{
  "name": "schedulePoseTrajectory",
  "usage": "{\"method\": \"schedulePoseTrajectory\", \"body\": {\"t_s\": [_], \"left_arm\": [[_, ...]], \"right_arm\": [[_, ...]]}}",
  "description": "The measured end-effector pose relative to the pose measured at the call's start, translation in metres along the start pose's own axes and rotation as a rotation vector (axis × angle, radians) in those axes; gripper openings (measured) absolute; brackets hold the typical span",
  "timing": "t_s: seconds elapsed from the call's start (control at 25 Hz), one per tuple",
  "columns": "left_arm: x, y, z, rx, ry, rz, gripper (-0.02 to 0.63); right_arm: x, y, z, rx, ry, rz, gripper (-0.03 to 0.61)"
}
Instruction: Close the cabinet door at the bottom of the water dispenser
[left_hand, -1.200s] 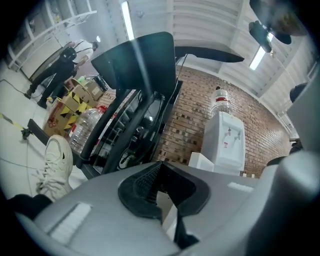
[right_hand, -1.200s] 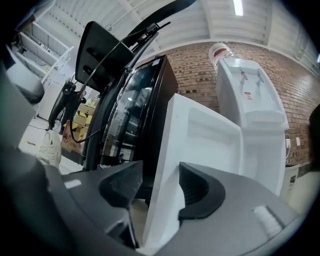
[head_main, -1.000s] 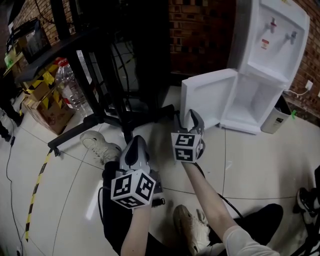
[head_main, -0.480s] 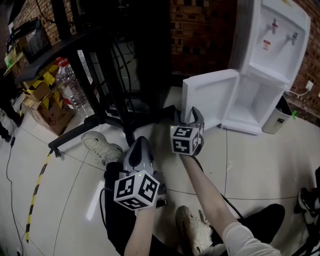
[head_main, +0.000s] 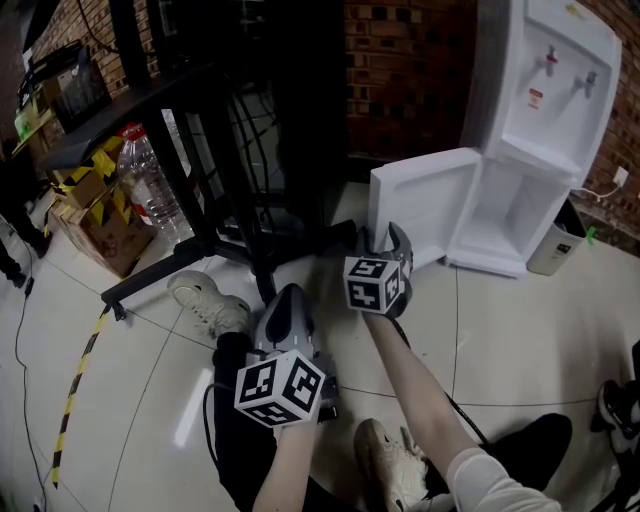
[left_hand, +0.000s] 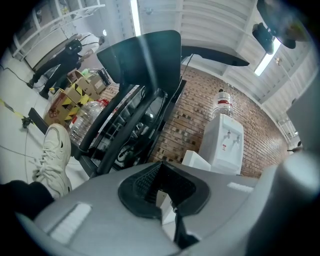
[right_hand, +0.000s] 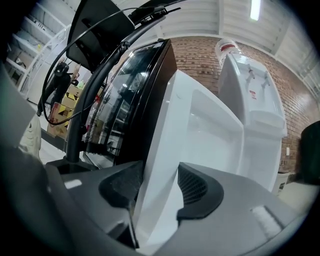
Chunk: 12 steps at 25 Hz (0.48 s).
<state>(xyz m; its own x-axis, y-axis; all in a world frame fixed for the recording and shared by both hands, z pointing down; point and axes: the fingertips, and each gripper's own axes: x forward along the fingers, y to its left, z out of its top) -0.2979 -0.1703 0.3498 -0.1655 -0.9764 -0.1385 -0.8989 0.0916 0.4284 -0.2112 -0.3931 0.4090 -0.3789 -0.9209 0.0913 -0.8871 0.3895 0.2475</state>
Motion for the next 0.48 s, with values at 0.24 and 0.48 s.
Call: {"method": "schedulePoseTrajectory", "body": {"t_s": [0.24, 0.48], "left_arm": [[0.005, -0.008, -0.003, -0.01, 0.006, -0.012, 0.014], [0.023, -0.037, -0.01, -0.001, -0.013, -0.048, 0.014]], "right_arm": [[-0.016, -0.006, -0.002, 0.014, -0.004, 0.021, 0.21], [-0.053, -0.023, -0.007, -0.042, -0.051, 0.059, 0.224]]}}
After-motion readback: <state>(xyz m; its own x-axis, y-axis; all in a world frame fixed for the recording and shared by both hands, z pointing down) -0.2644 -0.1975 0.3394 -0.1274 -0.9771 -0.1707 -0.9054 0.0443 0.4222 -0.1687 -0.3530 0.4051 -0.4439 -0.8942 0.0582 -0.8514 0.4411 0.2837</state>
